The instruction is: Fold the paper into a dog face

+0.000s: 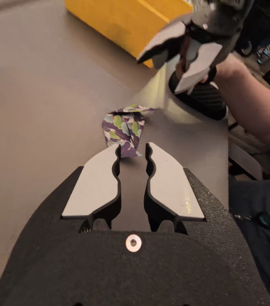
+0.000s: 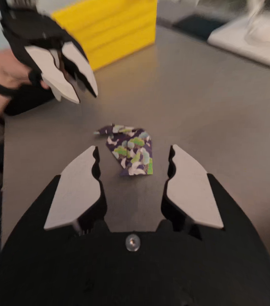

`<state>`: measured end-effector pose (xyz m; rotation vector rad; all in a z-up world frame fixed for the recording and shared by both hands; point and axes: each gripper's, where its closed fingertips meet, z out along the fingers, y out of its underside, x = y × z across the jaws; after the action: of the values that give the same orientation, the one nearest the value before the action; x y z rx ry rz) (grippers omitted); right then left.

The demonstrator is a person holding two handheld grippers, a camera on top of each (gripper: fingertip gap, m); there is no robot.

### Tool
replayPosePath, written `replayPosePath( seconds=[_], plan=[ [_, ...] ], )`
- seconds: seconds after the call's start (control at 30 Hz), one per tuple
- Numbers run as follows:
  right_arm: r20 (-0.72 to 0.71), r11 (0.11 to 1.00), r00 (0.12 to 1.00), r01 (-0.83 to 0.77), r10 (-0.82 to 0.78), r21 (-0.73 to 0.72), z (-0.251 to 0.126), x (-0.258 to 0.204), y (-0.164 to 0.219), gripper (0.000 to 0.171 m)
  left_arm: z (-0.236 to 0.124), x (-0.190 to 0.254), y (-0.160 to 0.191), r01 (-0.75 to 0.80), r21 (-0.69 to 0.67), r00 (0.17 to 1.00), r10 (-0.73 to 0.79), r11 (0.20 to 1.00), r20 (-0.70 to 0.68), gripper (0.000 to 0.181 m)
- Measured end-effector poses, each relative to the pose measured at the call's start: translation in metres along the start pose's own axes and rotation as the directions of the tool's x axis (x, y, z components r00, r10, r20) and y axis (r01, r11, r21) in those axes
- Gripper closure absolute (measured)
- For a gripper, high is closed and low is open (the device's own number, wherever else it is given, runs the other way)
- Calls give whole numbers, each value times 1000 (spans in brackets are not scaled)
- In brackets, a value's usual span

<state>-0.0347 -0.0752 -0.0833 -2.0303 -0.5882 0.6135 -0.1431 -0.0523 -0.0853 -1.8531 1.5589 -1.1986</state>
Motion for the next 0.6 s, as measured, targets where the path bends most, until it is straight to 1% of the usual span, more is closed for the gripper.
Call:
replayPosePath(
  seconds=[0.07, 0.1, 0.13, 0.2, 0.3, 0.33, 0.43, 0.5, 0.53, 0.6],
  plan=[
    [55, 985, 998, 20, -11, -172, 16, 5, 14, 101, 14, -5, 5, 27, -123, 999, -31, 992, -27, 148],
    [80, 971, 996, 51, -33, -233, 22, 5, 23, 106, 19, -8, 7, 43, -160, 998, -49, 986, -33, 146],
    [69, 954, 996, 74, -56, -290, 27, 10, 31, 109, 24, -11, 8, 59, -184, 997, -67, 981, -35, 147],
    [27, 938, 995, 102, -99, -330, 34, 20, 38, 111, 31, -18, 14, 71, -239, 996, -80, 968, -27, 145],
    [32, 912, 997, 77, -71, -403, 41, 26, 54, 111, 38, -27, 30, 56, -346, 998, -56, 936, 10, 135],
    [31, 925, 996, 89, -83, -369, 44, 27, 51, 115, 40, -30, 35, 37, -376, 999, -28, 926, 29, 135],
    [75, 928, 989, 145, -127, -343, 47, 21, 52, 115, 46, -32, 39, -48, -409, 993, 88, 911, 78, 135],
    [88, 927, 982, 190, -170, -323, 49, 19, 53, 119, 50, -33, 39, -94, -435, 982, 155, 896, 108, 136],
    [102, 928, 980, 196, -172, -318, 49, 17, 53, 124, 52, -33, 39, -119, -443, 975, 188, 889, 114, 136],
    [148, 938, 979, 179, -140, -297, 50, 10, 52, 125, 57, -33, 37, -161, -450, 961, 243, 878, 130, 137]
  ],
)
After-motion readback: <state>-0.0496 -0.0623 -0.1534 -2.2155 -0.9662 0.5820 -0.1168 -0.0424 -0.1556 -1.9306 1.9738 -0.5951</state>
